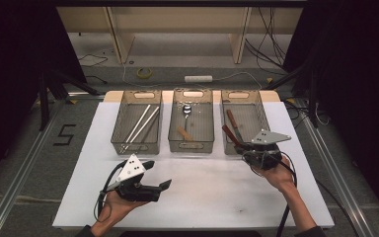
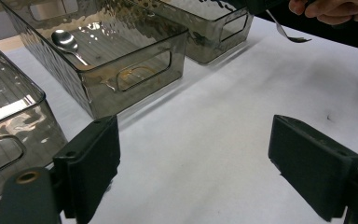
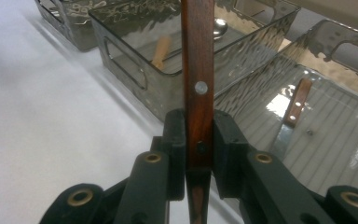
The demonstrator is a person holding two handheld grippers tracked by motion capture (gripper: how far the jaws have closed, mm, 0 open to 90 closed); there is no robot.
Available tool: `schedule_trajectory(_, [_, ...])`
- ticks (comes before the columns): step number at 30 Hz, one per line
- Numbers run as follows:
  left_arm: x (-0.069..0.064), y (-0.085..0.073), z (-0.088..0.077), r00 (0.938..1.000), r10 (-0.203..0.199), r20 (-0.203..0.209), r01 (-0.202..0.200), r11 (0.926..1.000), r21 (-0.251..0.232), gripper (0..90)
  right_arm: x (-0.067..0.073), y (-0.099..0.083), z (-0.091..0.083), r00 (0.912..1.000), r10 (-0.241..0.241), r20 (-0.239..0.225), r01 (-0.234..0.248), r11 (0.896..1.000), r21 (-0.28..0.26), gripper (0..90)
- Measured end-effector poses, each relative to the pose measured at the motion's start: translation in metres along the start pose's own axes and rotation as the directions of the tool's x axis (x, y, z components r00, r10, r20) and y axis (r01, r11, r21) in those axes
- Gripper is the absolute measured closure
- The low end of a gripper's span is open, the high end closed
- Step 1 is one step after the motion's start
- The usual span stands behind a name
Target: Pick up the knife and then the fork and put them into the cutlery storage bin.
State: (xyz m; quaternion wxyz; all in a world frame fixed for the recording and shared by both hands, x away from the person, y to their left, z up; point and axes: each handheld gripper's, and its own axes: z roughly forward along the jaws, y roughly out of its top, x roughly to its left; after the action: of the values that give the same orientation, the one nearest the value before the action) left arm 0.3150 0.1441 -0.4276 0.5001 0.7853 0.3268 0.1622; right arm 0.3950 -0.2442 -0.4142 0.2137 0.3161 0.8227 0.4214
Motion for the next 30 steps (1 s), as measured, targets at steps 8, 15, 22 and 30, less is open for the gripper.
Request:
schedule_trajectory(8, [0.001, 0.0, 0.0, 0.9996, -0.025, 0.01, 0.025, 0.9997, -0.007, 16.2, -0.013, 0.004, -0.001, 0.9992, 0.032, 0.023, -0.032, 0.999, -0.006, 77.8])
schedule_trajectory(15, [0.001, 0.0, 0.0, 0.9997, -0.026, 0.004, 0.026, 0.9996, -0.008, 16.1, -0.022, 0.012, -0.002, 0.998, 0.055, 0.033, -0.054, 0.998, -0.015, 77.8])
schedule_trajectory(22, [0.001, 0.0, -0.001, 0.9997, -0.024, 0.001, 0.024, 0.9997, -0.01, 16.1, -0.03, 0.022, 0.003, 0.9967, 0.068, 0.044, -0.067, 0.997, -0.022, 77.8])
schedule_trajectory(30, [0.001, 0.0, 0.0, 0.9997, -0.024, 0.001, 0.024, 0.9997, -0.008, 16.0, -0.039, 0.036, 0.007, 0.9953, 0.076, 0.059, -0.075, 0.997, -0.016, 77.8])
